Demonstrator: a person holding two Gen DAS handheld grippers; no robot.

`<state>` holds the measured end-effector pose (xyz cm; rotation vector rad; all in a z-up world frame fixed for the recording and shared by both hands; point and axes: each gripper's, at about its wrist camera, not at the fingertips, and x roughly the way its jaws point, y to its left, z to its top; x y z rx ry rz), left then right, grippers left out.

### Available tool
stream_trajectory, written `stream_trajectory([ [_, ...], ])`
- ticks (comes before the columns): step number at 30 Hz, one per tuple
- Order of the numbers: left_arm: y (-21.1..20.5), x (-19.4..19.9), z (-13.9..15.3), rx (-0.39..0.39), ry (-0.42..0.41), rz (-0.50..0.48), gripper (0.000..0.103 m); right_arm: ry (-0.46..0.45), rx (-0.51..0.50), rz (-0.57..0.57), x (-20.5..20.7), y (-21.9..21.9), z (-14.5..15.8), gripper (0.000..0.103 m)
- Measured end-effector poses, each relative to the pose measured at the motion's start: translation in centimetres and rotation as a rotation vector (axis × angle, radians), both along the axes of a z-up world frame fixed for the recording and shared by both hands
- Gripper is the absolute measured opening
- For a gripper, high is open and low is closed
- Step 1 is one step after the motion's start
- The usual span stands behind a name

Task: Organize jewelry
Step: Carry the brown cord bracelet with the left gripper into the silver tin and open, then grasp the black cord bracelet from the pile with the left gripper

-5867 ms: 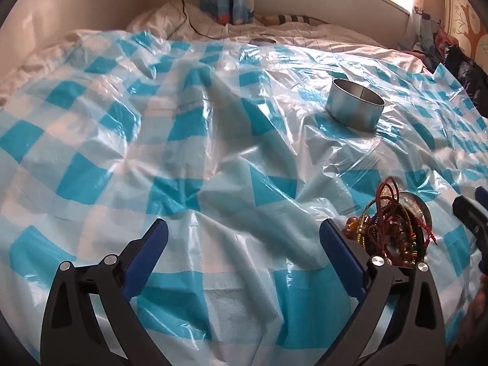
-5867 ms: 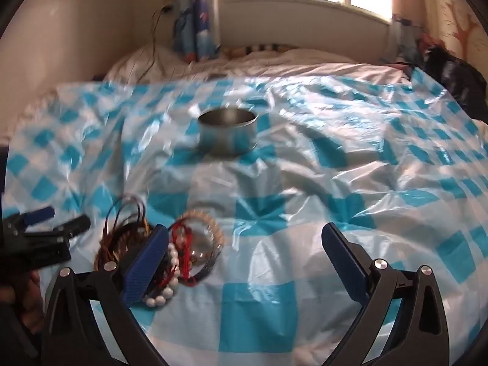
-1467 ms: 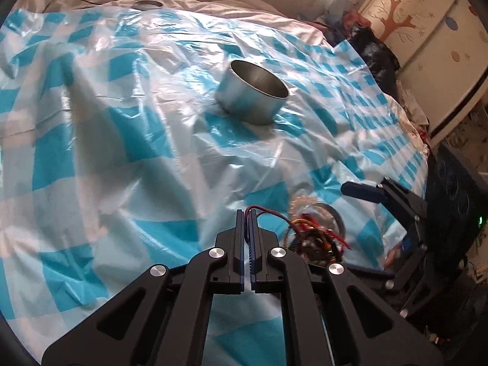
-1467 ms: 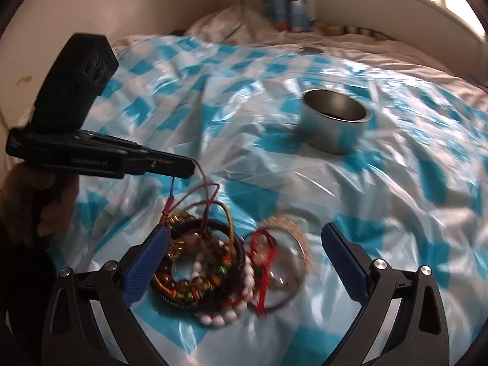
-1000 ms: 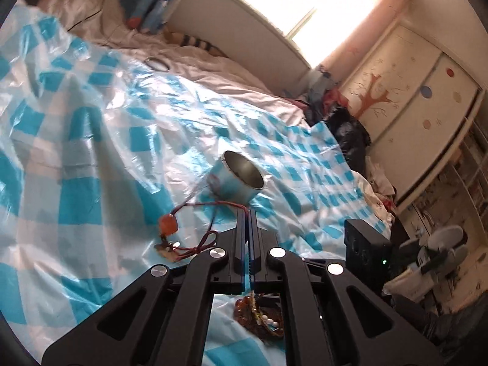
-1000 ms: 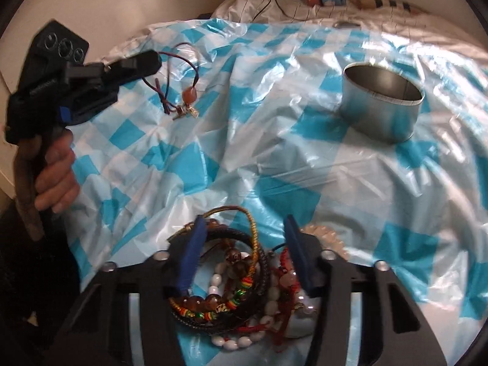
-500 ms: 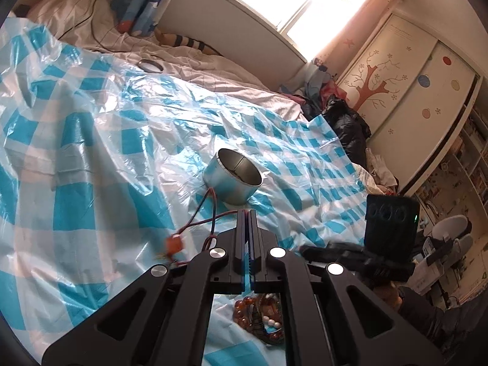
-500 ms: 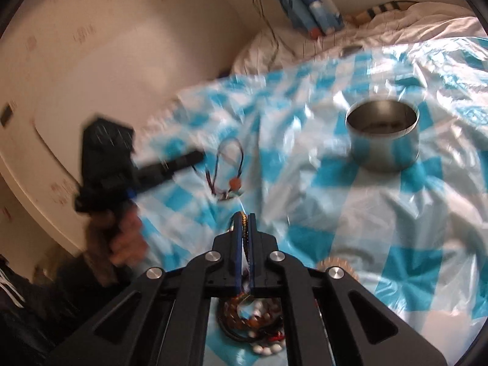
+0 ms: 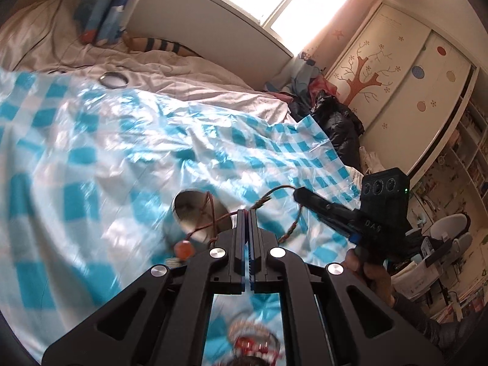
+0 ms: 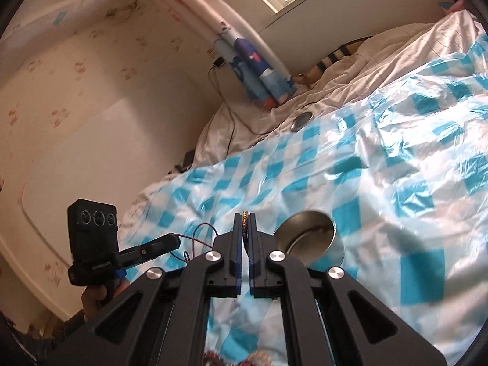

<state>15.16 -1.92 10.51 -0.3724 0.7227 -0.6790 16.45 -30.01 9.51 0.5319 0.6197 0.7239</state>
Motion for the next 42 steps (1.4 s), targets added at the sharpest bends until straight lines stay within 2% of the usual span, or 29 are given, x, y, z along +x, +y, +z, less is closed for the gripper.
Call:
stream_trajectory([
  [9, -3.1, 4.9, -0.2, -0.002, -0.007, 0.006, 0.002, 0.035, 0.000, -0.059, 4.5, 0.7, -1.2, 0.004],
  [12, -4.0, 6.8, -2.2, 0.040, 0.025, 0.029, 0.003, 0.113, -0.052, -0.047, 6.4, 2.2, -3.5, 0.004],
  [13, -4.4, 7.9, -3.9, 0.085, 0.083, 0.033, 0.004, 0.149, -0.076, -0.018, 6.9, 2.8, -4.3, 0.005],
  [14, -4.7, 8.6, -5.3, 0.125, 0.144, 0.041, 0.011, 0.207, -0.116, 0.009, 7.5, 3.8, -5.8, 0.013],
  [15, -4.8, 8.9, -6.3, 0.162, 0.189, 0.055, 0.022, 0.224, -0.129, 0.003, 7.5, 4.0, -6.4, 0.019],
  [16, -4.7, 8.9, -7.3, 0.205, 0.234, 0.077, 0.026, 0.232, -0.130, -0.009, 7.4, 3.9, -6.9, 0.031],
  [19, -3.7, 6.9, -7.2, 0.221, 0.219, 0.095, 0.037, 0.219, -0.099, -0.031, 6.8, 2.9, -6.1, 0.033],
  [21, -2.7, 4.7, -6.3, 0.243, 0.183, 0.120, 0.050, 0.188, -0.075, -0.053, 5.5, 1.8, -4.9, 0.034],
  [24, -1.4, 1.1, -5.4, 0.261, 0.158, 0.121, 0.058, 0.164, -0.065, -0.086, 3.2, 0.4, -3.9, 0.038],
  [27, -0.4, -2.9, -5.5, 0.285, 0.171, 0.117, 0.062, 0.188, -0.055, -0.115, -0.1, -1.3, -3.9, 0.044],
  [30, 0.6, -6.9, -6.5, 0.301, 0.184, 0.091, 0.063, 0.218, -0.113, -0.122, -4.3, -1.9, -5.0, 0.046],
  [33, 1.2, -10.2, -7.9, 0.267, 0.158, 0.054, 0.063, 0.225, -0.163, -0.104, -8.8, -1.5, -5.6, 0.047],
  [35, 1.7, -11.9, -9.4, 0.211, 0.153, 0.049, 0.063, 0.201, -0.216, -0.095, -11.5, -0.7, -5.7, 0.049],
  [37, 0.9, -12.3, -9.9, 0.237, 0.180, 0.041, 0.063, 0.175, -0.265, -0.090, -13.3, 0.2, -5.7, 0.054],
  [38, 0.4, -12.6, -9.3, 0.245, 0.144, 0.009, 0.063, 0.165, -0.284, -0.085, -14.0, 0.7, -5.8, 0.055],
  [39, -0.2, -13.2, -8.4, 0.271, 0.075, -0.023, 0.063, 0.156, -0.302, -0.077, -14.6, 1.2, -6.0, 0.056],
  [41, -0.5, -13.5, -8.1, 0.296, 0.028, -0.036, 0.063, 0.147, -0.335, -0.070, -15.0, 2.2, -6.6, 0.056],
  [42, -0.6, -13.4, -8.2, 0.292, 0.037, -0.041, 0.063, 0.146, -0.348, -0.068, -15.0, 2.6, -6.8, 0.056],
])
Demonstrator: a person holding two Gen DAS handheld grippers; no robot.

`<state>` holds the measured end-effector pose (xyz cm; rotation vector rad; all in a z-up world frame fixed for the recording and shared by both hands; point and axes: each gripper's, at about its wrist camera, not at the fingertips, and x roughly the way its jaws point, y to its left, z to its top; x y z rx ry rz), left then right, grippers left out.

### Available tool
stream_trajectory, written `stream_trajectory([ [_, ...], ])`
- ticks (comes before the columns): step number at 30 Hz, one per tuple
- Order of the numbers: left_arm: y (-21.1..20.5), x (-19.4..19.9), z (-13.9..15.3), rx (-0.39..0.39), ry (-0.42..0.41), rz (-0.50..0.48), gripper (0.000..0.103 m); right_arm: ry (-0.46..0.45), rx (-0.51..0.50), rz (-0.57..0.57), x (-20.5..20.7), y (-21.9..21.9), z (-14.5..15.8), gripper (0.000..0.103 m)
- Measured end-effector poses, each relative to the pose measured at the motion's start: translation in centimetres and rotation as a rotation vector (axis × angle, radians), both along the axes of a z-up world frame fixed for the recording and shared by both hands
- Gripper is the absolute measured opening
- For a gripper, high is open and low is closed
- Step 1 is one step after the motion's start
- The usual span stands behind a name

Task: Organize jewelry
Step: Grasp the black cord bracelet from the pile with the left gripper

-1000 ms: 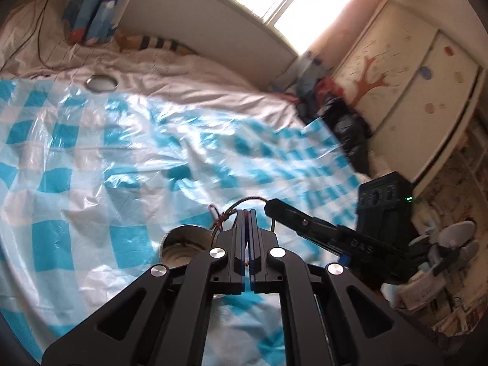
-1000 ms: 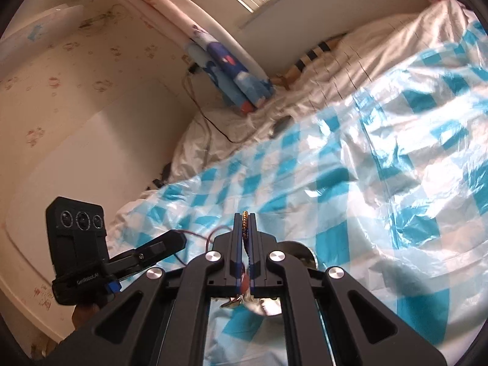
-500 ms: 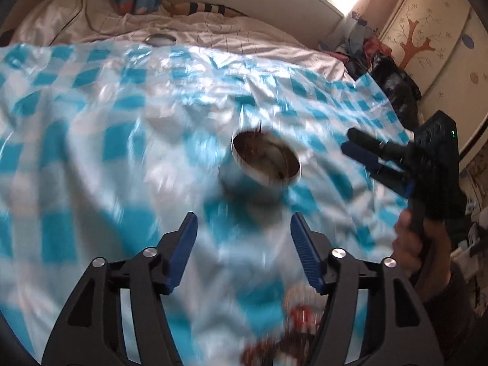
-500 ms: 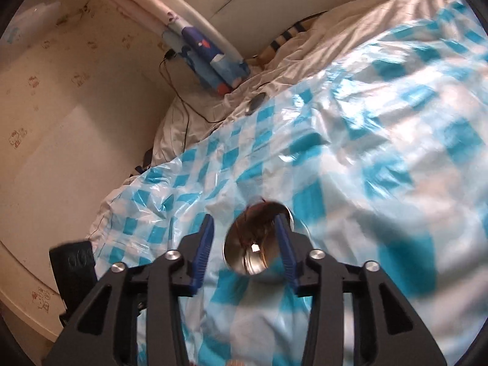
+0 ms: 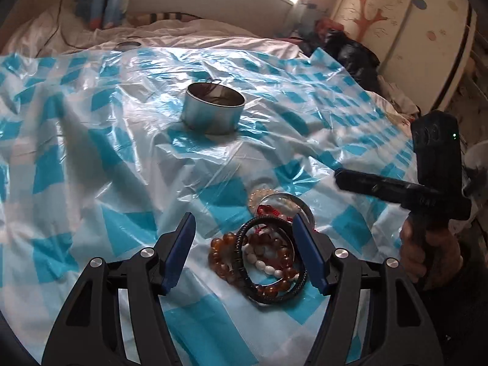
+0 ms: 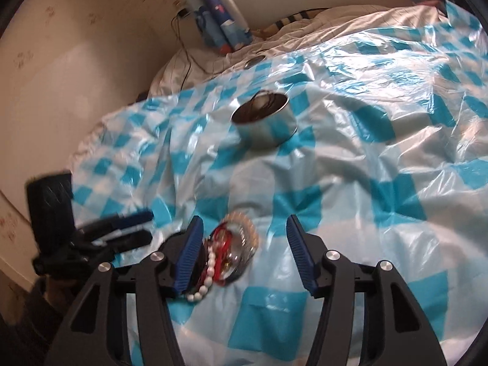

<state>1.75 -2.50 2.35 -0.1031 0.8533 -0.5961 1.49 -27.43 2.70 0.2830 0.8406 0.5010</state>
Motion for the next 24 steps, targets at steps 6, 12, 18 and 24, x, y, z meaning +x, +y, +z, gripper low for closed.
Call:
stream_trajectory([
  [6, -1.3, 1.6, -1.3, 0.000, 0.052, -0.050, 0.042, -0.003, -0.014, -0.021, 0.2, 0.5, -0.7, 0.057],
  [12, -3.1, 2.7, -3.1, 0.039, 0.095, -0.101, 0.015, 0.035, 0.081, -0.068, 1.1, -1.0, -1.1, 0.064],
  [18, -2.8, 2.3, -2.8, 0.045, 0.091, -0.106, 0.007, 0.079, 0.168, -0.098, 1.7, -2.2, -1.6, 0.064],
  [24, 0.9, 2.8, -0.5, -0.104, 0.067, -0.020, 0.007, 0.021, 0.120, -0.033, 1.1, -0.6, -0.5, 0.064],
])
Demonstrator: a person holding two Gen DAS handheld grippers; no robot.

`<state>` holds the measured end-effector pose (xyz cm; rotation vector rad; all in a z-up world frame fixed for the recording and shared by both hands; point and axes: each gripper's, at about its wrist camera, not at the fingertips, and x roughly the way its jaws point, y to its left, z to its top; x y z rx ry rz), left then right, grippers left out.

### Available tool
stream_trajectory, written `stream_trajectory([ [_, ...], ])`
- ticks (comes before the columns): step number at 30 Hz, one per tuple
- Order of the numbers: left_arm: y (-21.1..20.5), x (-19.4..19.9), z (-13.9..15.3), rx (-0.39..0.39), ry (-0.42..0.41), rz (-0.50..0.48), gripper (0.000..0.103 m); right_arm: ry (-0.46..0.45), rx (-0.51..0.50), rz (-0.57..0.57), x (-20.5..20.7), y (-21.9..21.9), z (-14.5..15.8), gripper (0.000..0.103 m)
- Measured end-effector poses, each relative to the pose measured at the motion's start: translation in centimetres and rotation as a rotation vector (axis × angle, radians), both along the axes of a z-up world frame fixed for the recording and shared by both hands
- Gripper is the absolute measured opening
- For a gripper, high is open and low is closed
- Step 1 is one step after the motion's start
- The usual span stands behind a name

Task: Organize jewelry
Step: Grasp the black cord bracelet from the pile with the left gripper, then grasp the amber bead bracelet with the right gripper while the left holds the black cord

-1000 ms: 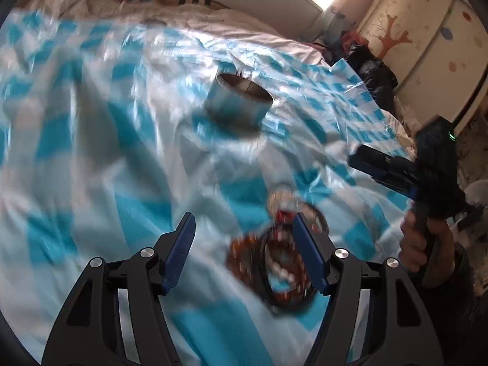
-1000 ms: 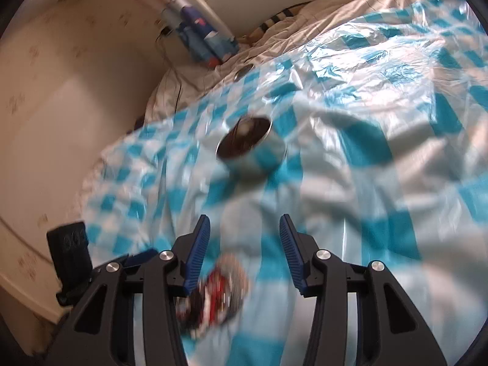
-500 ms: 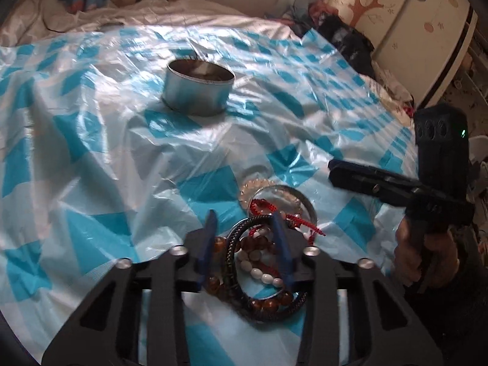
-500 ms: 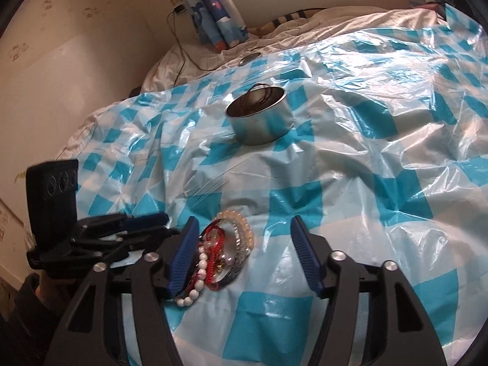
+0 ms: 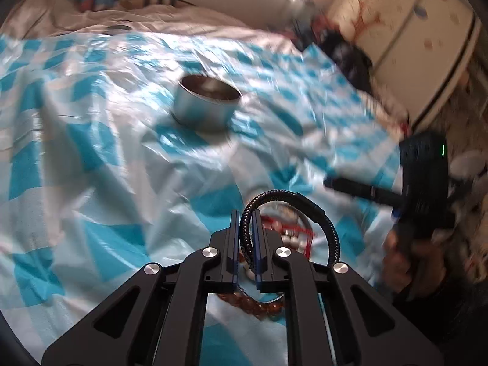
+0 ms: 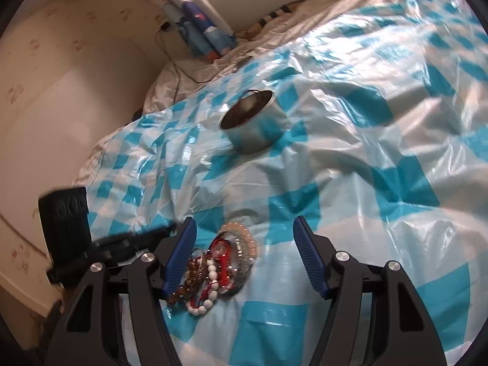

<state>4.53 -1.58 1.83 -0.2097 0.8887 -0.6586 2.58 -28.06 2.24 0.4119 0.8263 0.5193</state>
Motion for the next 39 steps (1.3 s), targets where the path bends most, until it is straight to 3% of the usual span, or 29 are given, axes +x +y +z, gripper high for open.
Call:
stream_trajectory([
  [4, 3.5, 0.5, 1.3, -0.071, -0.013, 0.107, 0.007, -0.071, -0.096, 0.136, -1.1, 3.4, 0.9, 0.064],
  [9, 5.8, 0.9, 1.7, -0.097, -0.006, 0.194, 0.007, -0.126, -0.145, 0.336, -2.8, 7.7, 0.9, 0.064],
  [13, 5.8, 0.9, 1.9, -0.105, -0.008, 0.194, 0.007, -0.109, -0.197, 0.413, -2.2, 10.3, 0.0, 0.047],
  [16, 5.7, 0.9, 2.0, -0.108, -0.009, 0.199, 0.007, -0.072, -0.237, 0.430, -1.3, 11.6, -1.0, 0.035],
  [22, 5.9, 0.9, 2.1, -0.106, -0.014, 0.193, 0.007, -0.040, -0.282, 0.392, -0.1, 11.4, -2.3, 0.033],
  [25, 5.8, 0.8, 2.1, -0.103, -0.013, 0.190, 0.007, -0.075, -0.352, 0.401, -0.5, 11.9, -2.3, 0.031],
  [27, 5.8, 0.9, 2.1, -0.103, -0.013, 0.190, 0.007, -0.089, -0.382, 0.396, -0.7, 11.9, -2.3, 0.014],
  [32, 5.8, 0.9, 2.1, -0.102, -0.013, 0.196, 0.007, -0.063, -0.281, 0.387, -0.3, 10.7, -2.0, 0.012],
  [39, 5.6, 0.9, 1.9, -0.093, -0.017, 0.201, 0.007, -0.001, 0.129, 0.375, 0.6, 6.6, -0.5, 0.012],
])
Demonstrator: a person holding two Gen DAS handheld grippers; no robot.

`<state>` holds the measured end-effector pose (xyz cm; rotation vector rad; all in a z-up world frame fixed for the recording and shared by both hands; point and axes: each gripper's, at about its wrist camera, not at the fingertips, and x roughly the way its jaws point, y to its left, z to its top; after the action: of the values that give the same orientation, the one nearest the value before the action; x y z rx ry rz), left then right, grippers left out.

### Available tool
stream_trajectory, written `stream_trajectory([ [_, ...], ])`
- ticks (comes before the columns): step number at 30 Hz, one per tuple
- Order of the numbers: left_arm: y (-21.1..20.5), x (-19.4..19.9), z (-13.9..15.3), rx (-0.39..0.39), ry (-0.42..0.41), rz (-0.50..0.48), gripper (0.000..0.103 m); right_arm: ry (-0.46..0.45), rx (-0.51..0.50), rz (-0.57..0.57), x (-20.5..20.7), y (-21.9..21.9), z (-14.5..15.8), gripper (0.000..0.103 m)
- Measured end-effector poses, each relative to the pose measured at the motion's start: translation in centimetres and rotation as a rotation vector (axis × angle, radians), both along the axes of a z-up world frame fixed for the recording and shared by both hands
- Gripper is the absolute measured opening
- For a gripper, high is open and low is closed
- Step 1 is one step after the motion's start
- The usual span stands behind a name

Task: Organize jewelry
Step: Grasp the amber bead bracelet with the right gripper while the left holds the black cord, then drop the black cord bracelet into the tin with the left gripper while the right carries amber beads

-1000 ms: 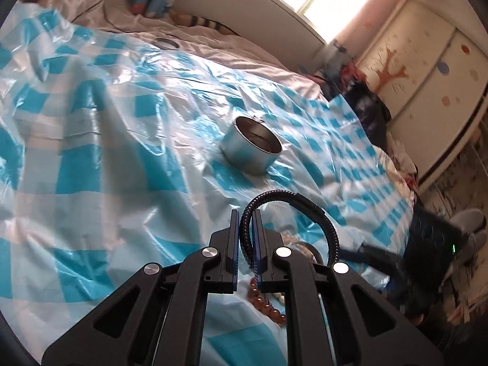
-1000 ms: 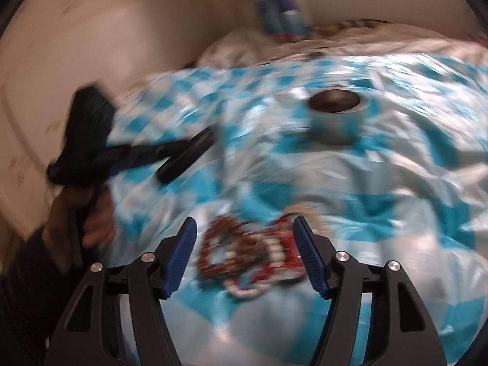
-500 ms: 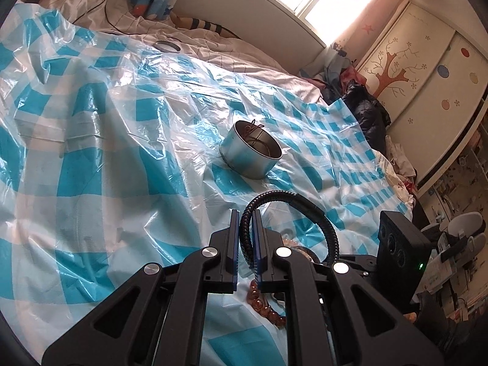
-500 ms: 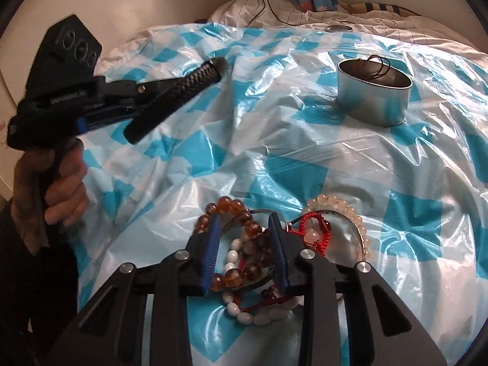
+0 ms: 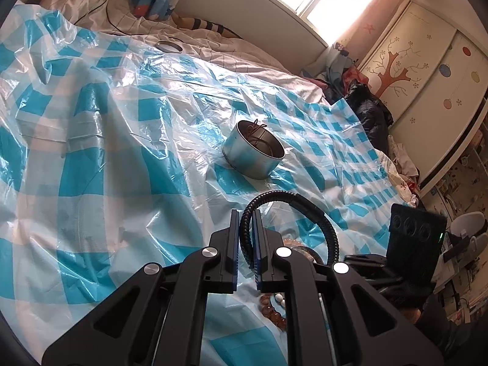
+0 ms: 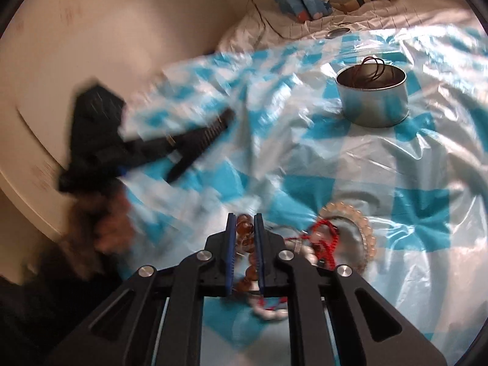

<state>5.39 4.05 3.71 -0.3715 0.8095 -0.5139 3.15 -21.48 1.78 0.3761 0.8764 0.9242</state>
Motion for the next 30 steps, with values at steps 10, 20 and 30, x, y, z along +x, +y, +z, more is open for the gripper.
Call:
stream_trajectory([
  [10, -0.9, 0.0, 0.3, 0.078, -0.031, 0.003, 0.007, 0.100, 0.419, -0.071, 1.3, -5.3, 1.4, 0.012],
  [20, -2.5, 0.8, 1.3, 0.080, -0.064, -0.020, 0.007, 0.095, 0.531, -0.154, 3.9, -8.7, 2.8, 0.012],
  [30, -4.6, 6.8, 3.3, 0.107, -0.088, 0.026, 0.007, 0.081, 0.530, -0.196, 10.3, -9.0, 4.1, 0.012],
])
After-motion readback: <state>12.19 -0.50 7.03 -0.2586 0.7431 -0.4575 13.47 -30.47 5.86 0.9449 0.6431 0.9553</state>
